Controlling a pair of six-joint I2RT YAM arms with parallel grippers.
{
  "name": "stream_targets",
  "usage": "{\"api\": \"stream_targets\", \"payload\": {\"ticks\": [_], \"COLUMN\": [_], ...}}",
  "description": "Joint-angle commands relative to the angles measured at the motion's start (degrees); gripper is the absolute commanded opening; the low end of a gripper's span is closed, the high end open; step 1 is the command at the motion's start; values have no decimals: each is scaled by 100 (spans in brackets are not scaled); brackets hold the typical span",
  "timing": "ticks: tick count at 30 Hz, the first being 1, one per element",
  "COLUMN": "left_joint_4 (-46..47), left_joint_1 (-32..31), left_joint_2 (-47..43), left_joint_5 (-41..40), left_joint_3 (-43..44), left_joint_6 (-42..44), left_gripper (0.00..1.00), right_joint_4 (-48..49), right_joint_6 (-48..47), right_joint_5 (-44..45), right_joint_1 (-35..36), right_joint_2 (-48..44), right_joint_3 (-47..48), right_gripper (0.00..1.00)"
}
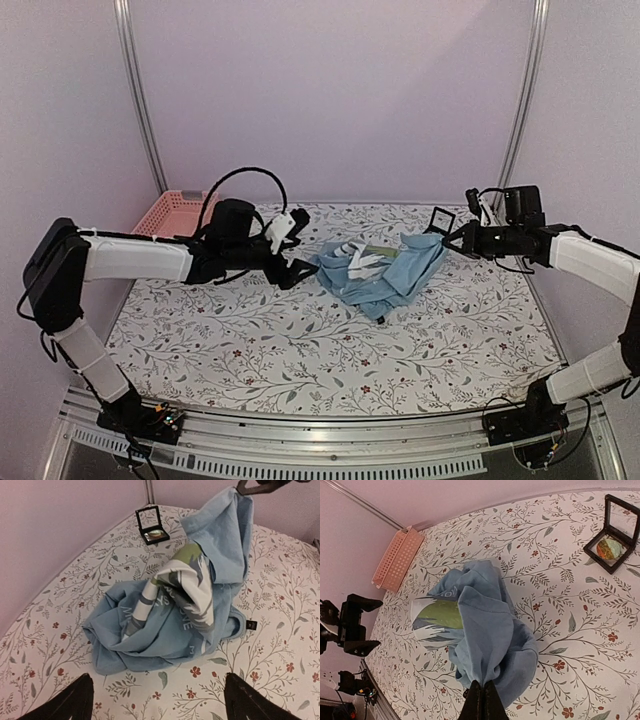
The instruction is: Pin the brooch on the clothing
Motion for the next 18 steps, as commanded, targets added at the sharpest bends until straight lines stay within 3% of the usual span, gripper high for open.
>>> {"api": "stream_targets", "payload": {"ticks": [1, 4, 9, 14, 18], "left_joint_4": [-1060, -1175, -1230, -937, -1130], "left_joint_1": [-337, -476, -647, -761, -758], "left_joint_2": [884, 1404, 2054, 2725, 3281], "left_joint_5": [814, 1027, 958, 168, -512], "left_joint_3": [439, 684, 1196, 1795, 2420], "left_joint_6": [573, 649, 664, 506, 511], "left_gripper": [82, 74, 71, 79, 78], "right_joint_4": [138, 129, 133, 219, 238], "right_joint_6": [337, 300, 266, 263, 243], "right_joint_5": [-10, 59, 202, 41, 48], "right_joint_1": [-410, -458, -486, -483, -485], "right_joint_2": [-295, -194, 96, 254, 146], "right_joint_3": [-31, 48, 239, 358, 332], "right_gripper": [0, 0, 0, 0, 0]}}
